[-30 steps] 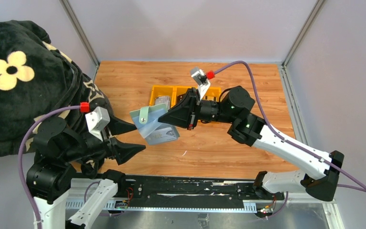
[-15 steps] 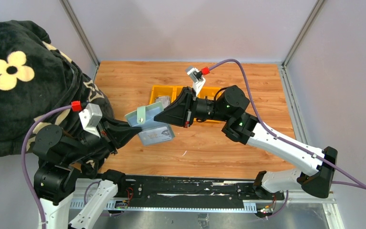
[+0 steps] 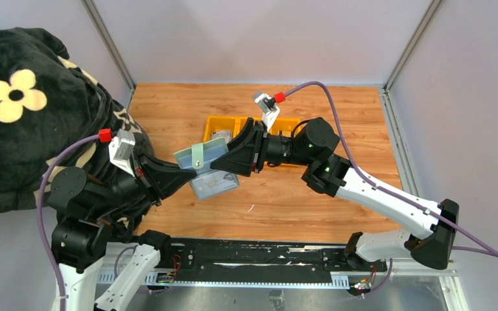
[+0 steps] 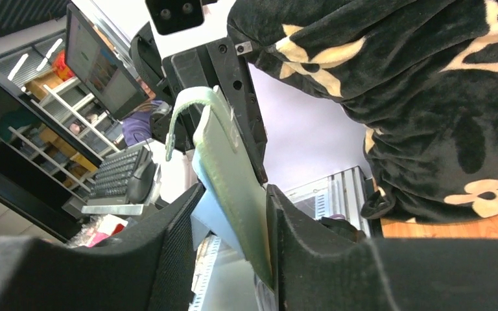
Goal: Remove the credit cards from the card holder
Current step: Open the card holder.
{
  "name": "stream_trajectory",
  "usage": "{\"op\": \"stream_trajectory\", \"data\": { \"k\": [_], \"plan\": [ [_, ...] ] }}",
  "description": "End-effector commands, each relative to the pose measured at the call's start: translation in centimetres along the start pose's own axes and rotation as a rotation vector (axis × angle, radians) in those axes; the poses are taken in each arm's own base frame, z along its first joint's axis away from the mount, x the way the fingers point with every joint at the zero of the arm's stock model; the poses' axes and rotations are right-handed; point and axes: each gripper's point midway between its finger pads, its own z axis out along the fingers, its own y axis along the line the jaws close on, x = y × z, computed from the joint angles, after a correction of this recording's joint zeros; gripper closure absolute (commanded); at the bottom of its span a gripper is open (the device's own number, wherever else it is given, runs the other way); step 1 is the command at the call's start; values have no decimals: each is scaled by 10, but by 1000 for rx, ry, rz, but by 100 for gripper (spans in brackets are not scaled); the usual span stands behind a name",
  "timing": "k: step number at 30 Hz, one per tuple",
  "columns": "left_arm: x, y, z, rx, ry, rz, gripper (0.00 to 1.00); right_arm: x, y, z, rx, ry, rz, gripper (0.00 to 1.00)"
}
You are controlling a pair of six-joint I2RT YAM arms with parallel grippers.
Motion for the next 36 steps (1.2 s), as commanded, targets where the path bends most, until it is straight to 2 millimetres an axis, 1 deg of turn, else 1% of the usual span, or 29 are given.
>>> {"op": "stream_trajectory", "data": {
  "k": [1, 3, 6, 12, 15, 17, 18, 20, 24, 26, 32, 36],
  "plan": [
    [-12, -10, 3, 41, -29, -54, 100, 13, 16, -11, -63, 69, -65, 52],
    [-11, -12, 4, 53, -20, -70, 100, 20, 18, -17, -74, 109, -114, 49],
    [-12, -19, 4, 83, -4, -103, 100, 29, 17, -27, -71, 169, -199, 49],
    [-18, -40, 3, 184, 31, -159, 100, 29, 23, -38, -112, 199, -284, 58],
    [-20, -47, 1, 216, 44, -170, 100, 28, 26, -41, -129, 181, -309, 62],
    [-19, -49, 1, 228, 52, -184, 100, 26, 33, -43, -166, 162, -321, 66],
    [-18, -51, 0, 234, 54, -188, 100, 22, 36, -43, -178, 144, -332, 68],
    [-16, -52, -1, 245, 62, -197, 100, 17, 35, -40, -169, 131, -340, 73],
    [-15, -55, -2, 259, 67, -204, 100, 9, 27, -29, -141, 123, -338, 79],
    [-14, -57, -3, 271, 73, -202, 100, 5, 24, -25, -133, 116, -339, 80],
    [-10, -60, -5, 296, 88, -202, 100, -7, 19, -20, -102, 53, -360, 80],
    [-7, -60, -5, 304, 100, -202, 100, -13, 28, -20, -128, 38, -374, 73]
  ]
}}
